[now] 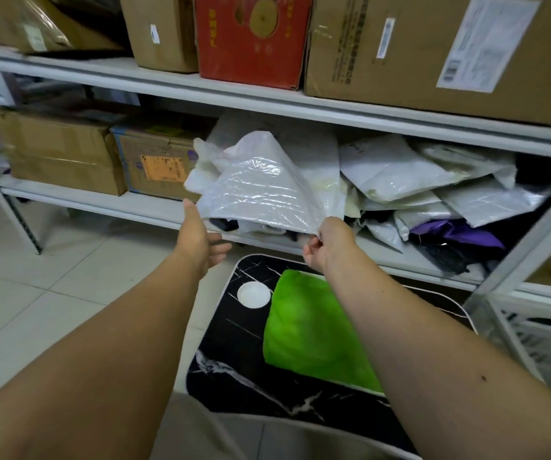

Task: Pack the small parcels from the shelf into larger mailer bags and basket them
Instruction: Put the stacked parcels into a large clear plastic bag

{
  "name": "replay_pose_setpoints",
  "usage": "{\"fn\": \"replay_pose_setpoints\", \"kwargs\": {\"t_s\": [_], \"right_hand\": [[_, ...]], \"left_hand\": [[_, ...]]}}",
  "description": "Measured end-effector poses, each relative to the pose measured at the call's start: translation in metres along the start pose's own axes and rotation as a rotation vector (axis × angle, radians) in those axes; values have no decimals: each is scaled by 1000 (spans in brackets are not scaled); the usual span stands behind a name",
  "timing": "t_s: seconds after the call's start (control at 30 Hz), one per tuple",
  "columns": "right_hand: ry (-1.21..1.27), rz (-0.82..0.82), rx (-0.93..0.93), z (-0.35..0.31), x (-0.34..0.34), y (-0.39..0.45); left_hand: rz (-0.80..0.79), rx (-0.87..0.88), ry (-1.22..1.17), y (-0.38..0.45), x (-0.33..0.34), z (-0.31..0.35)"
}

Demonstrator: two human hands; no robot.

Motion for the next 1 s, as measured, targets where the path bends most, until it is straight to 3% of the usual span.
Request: {"fn": "replay_pose_setpoints", "kwargs": {"t_s": [0.1, 0.33, 0.5, 0.6, 0.8, 0.9, 1.0], "right_hand": [[-118, 61, -42, -7, -34, -19], [-449, 214, -173, -32, -108, -48], [-732, 332, -227, -46, -170, -44], [-857, 372, -270, -51, -193, -34], [-394, 319, -302, -55, -226, -7], [-227, 210, -167, -42, -244, 40], [-227, 144, -62, -16, -249, 58]], "left_hand": [[-137, -55, -146, -29, 17, 2], [-87, -182, -333, -74, 27, -20], [-525, -392, 110, -125, 41, -55], [-656, -426, 256, -148, 58, -80], [-787, -409, 325, -179, 110, -117], [-837, -372, 288, -185, 134, -127], [-834, -357, 292, -184, 150, -134]]}}
Point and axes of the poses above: each hand's wrist, its own y-axis towards the middle knuckle, its own x-axis out of the palm, z = x × y, the point moved 8 cm from there along y, towards the middle knuckle, and after that the axes turned 15 degrees about x, right-handed, at the moved point
